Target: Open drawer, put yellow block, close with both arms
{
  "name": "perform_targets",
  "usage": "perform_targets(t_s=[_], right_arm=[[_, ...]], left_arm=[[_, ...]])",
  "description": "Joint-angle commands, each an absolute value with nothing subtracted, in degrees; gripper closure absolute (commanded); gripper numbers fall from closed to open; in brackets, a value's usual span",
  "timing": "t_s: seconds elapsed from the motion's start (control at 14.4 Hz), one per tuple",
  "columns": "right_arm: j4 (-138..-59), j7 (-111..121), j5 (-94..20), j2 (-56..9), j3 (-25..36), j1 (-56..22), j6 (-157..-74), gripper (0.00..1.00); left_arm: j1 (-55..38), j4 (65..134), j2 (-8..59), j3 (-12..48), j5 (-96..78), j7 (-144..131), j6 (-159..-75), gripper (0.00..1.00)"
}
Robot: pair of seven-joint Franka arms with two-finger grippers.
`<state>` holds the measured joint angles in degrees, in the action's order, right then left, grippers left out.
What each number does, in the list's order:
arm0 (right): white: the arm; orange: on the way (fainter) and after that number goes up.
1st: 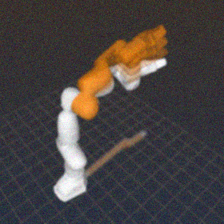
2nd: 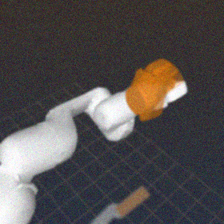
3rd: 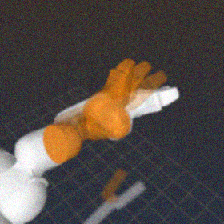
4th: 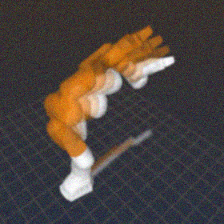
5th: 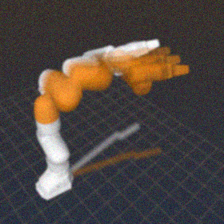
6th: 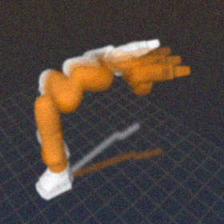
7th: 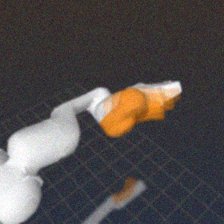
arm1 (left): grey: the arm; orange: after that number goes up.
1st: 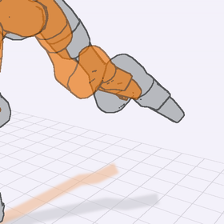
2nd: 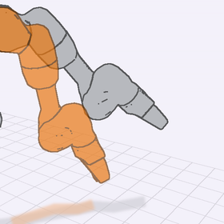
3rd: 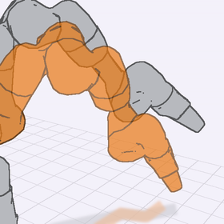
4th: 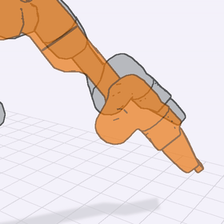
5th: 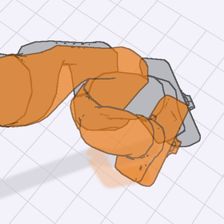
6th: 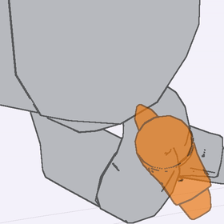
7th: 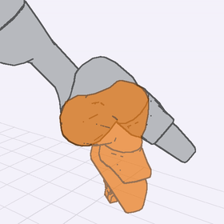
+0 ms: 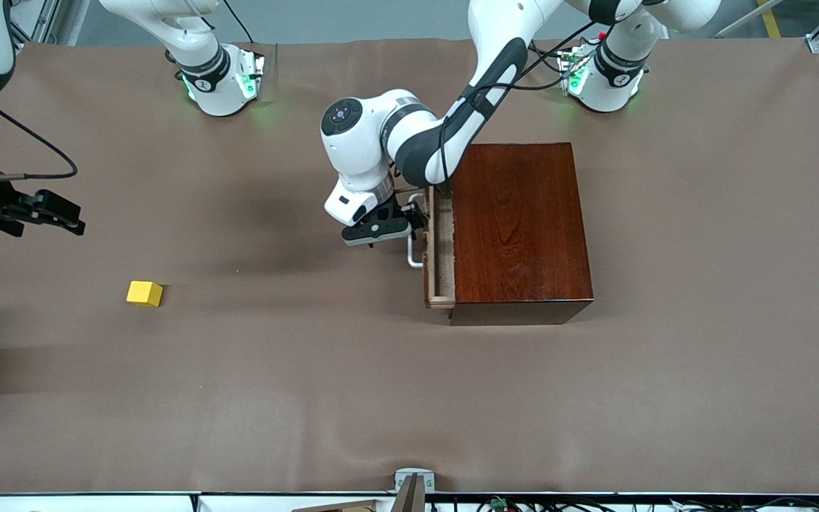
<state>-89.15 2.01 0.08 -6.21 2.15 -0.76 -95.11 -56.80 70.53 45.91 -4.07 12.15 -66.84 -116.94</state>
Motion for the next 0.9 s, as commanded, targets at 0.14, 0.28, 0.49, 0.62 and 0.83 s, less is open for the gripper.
perform_targets(t_s=[0.14, 0.28, 0.49, 0.62, 0.83], right_arm=[[-88.24, 1.76, 0.53, -11.06, 1.85, 1.05, -98.52, 0.0], [-88.5, 1.76, 0.53, -12.91, 1.93, 1.41, -100.28, 0.0], [-88.59, 1.76, 0.62, -14.58, 1.93, 1.23, -101.16, 0.0], [-88.59, 1.76, 0.88, -15.81, 1.93, 1.49, -102.3, 0.0], [-88.59, 1.58, 0.79, -18.01, 1.93, 2.37, -103.18, 0.0]], left_arm=[[-56.95, 67.76, 48.69, -1.67, 8.62, -73.12, -127.16, 0.0], [-56.95, 67.68, 48.69, -1.5, 7.74, -74.08, -129.63, 0.0], [-56.95, 67.76, 48.17, -1.49, 7.73, -74.71, -130.25, 0.0], [-56.95, 67.76, 47.9, -2.02, 7.73, -74.79, -130.25, 0.0], [-56.78, 67.85, 45.89, -2.98, 8.0, -74.71, -128.77, 0.0]])
